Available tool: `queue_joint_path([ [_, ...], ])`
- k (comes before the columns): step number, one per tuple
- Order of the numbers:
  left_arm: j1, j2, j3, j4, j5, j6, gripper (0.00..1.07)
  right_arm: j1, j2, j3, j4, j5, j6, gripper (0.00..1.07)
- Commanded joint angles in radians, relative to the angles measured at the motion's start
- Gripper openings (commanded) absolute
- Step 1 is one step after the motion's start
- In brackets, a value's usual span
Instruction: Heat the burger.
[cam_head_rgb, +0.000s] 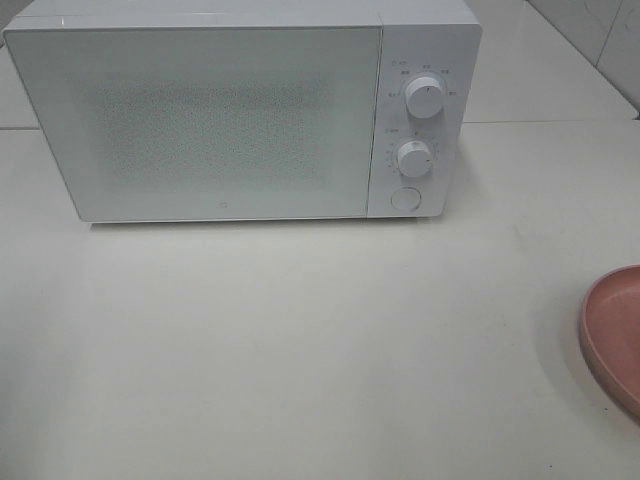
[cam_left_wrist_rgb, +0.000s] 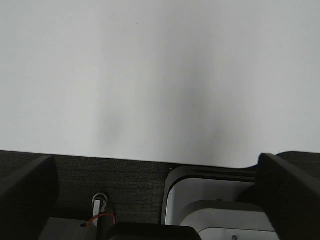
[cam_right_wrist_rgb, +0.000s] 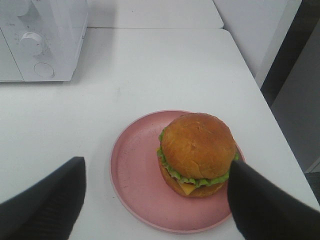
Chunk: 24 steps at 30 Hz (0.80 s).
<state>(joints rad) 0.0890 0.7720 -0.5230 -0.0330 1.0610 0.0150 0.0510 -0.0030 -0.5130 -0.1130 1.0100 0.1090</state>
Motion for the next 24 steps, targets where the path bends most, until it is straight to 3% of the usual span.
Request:
queue_joint_path([
  [1, 0.002, -0.124, 0.022, -0.009, -0.023, 0.001, 1.0, -0.006, -0.025, 0.002, -0.002, -0.014, -0.009, 0.75],
  [12, 0.0, -0.405, 0.022, -0.009, -0.024, -0.001, 1.0, -0.006, -0.025, 0.002, -0.002, -0.014, -0.009, 0.75],
  [24, -0.033, -0.593, 0.022, -0.019, -0.026, -0.004, 1.0, -0.006, -0.025, 0.002, -0.002, -0.014, -0.009, 0.75],
])
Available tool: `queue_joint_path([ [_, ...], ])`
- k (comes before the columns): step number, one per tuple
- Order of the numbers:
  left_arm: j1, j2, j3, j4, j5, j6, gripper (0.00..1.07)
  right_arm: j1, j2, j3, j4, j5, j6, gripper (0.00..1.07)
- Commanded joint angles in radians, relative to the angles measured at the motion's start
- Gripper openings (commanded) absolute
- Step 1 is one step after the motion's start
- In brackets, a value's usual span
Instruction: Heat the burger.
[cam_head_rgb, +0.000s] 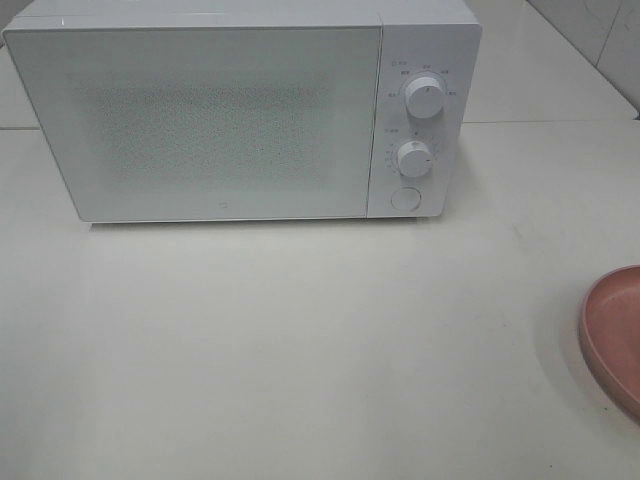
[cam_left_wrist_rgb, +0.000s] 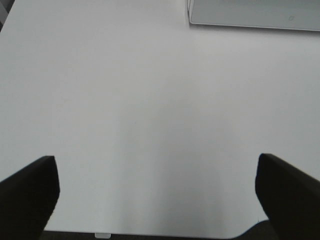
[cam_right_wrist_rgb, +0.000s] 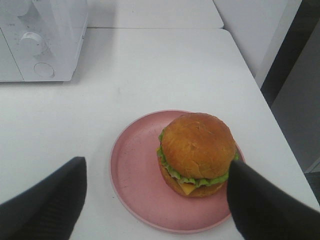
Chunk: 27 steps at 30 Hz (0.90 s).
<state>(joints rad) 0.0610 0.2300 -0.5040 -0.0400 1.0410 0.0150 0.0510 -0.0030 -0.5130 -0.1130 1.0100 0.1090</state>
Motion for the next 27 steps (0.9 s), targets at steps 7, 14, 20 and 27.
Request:
queue_joint_path([
  [7, -0.005, -0.254, 0.003, -0.012, -0.006, -0.004, 1.0, -0.006, -0.025, 0.002, -0.002, -0.014, -0.009, 0.75],
  [14, -0.005, -0.242, 0.004, -0.015, -0.006, -0.004, 1.0, -0.006, -0.016, 0.002, 0.0, -0.014, -0.008, 0.75],
  [20, -0.005, -0.243, 0.004, -0.016, -0.006, -0.003, 1.0, -0.006, -0.013, 0.002, -0.002, -0.014, -0.008, 0.75],
  [27, -0.005, -0.243, 0.004, -0.016, -0.006, -0.003, 1.0, -0.006, -0.013, 0.002, -0.002, -0.014, -0.008, 0.75],
])
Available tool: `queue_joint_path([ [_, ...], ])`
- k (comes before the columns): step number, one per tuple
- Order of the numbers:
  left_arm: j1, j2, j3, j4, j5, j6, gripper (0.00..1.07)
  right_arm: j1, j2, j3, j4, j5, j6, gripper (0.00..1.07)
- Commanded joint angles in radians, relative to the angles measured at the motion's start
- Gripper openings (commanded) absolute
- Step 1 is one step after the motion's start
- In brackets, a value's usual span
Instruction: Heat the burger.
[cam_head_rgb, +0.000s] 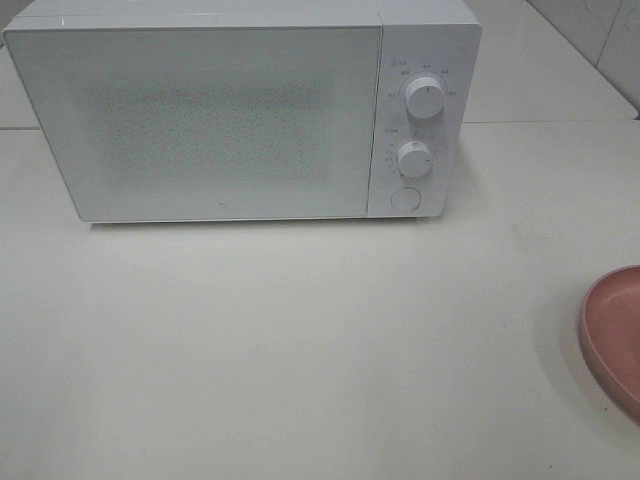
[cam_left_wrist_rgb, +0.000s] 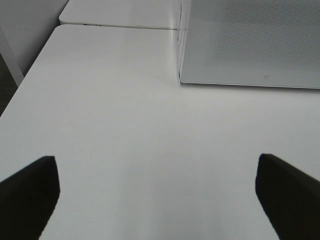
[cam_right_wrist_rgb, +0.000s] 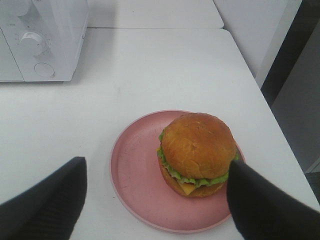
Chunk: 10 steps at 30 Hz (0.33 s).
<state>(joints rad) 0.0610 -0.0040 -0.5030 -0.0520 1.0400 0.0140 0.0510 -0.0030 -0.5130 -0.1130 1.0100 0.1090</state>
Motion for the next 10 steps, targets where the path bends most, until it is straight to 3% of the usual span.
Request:
queue_joint_path([
  [1, -0.005, -0.009, 0.003, -0.004, -0.005, -0.002, 1.0, -0.006, -0.013, 0.002, -0.002, -0.014, -0.008, 0.75],
  [10, -0.005, -0.009, 0.003, -0.004, -0.005, -0.002, 1.0, -0.006, -0.013, 0.002, -0.002, -0.014, -0.008, 0.75],
])
